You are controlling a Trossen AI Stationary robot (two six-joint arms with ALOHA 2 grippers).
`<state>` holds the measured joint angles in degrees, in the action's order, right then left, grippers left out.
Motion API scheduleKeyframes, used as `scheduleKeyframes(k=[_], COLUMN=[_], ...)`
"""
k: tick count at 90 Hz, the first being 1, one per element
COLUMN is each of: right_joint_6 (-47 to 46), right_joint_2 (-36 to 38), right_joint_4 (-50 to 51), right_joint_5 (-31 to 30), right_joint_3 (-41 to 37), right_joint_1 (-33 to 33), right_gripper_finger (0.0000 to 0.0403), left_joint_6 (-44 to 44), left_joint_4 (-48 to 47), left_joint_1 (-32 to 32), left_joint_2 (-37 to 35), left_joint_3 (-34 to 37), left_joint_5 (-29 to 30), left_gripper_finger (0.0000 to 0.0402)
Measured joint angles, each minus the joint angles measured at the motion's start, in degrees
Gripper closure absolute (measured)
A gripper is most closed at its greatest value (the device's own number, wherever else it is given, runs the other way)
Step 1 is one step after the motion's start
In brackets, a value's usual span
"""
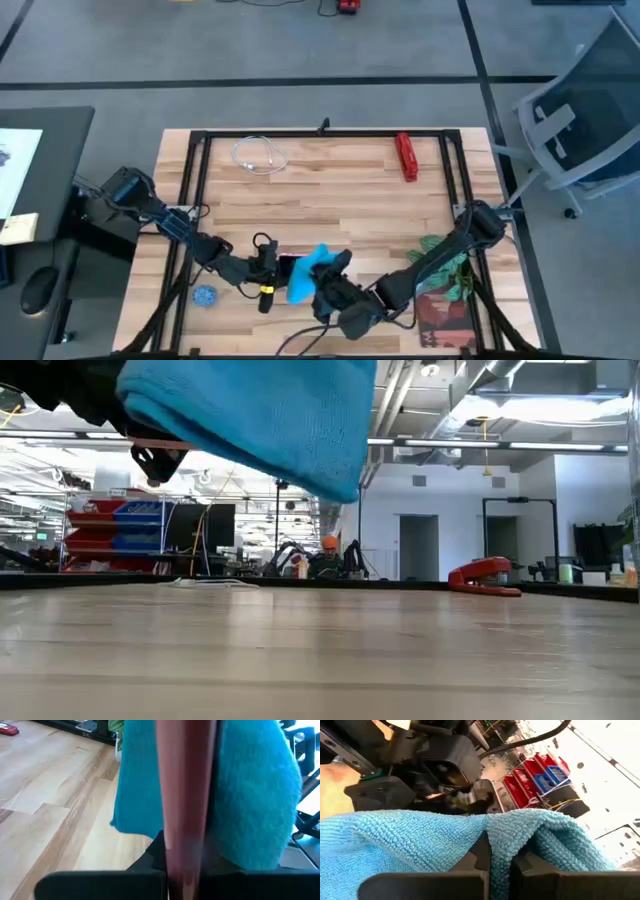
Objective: Apply microfiber cloth
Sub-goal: Wipe the front of the cellphone with the blue microfiber cloth
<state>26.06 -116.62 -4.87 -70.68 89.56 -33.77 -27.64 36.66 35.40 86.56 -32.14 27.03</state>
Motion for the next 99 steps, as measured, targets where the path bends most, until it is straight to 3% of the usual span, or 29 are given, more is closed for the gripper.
scheduleKeyframes(k=[7,25,35,49,70,80,87,99], right_joint_6=[-4.0,-18.6,-22.9,-16.2,4.2,7.7,6.1,-2.6], right_joint_2=[0.1,0.2,0.2,0.1,0.1,0.1,0.1,0.1], right_joint_4=[1.8,10.7,13.8,9.8,-8.9,-14.0,-13.3,-7.8], right_joint_5=[1.5,14.3,17.5,14.6,7.2,7.2,9.6,19.1], right_joint_3=[0.0,0.1,0.1,0.0,0.0,0.0,0.0,0.0], right_joint_1=[-0.2,0.3,0.7,0.8,1.0,1.4,1.7,2.5], right_gripper_finger=[0.0403,0.0403,0.0403,0.0403,0.0403,0.0403,0.0403,0.0403], left_joint_6=[0.2,0.5,0.5,0.4,0.4,0.4,0.4,0.4], left_joint_4=[0.0,0.2,0.2,0.7,0.7,0.4,0.5,0.5], left_joint_1=[0.0,0.1,0.1,0.1,0.0,0.1,0.0,0.0], left_joint_2=[0.0,0.1,0.1,0.1,0.1,0.1,0.1,0.1], left_joint_3=[0.0,0.1,0.1,0.1,0.0,0.0,0.0,0.0], left_joint_5=[-0.3,-0.7,-0.2,0.1,-0.1,-0.3,-0.3,-0.1], left_gripper_finger=[0.0398,0.0398,0.0398,0.0398,0.0398,0.0398,0.0398,0.0398])
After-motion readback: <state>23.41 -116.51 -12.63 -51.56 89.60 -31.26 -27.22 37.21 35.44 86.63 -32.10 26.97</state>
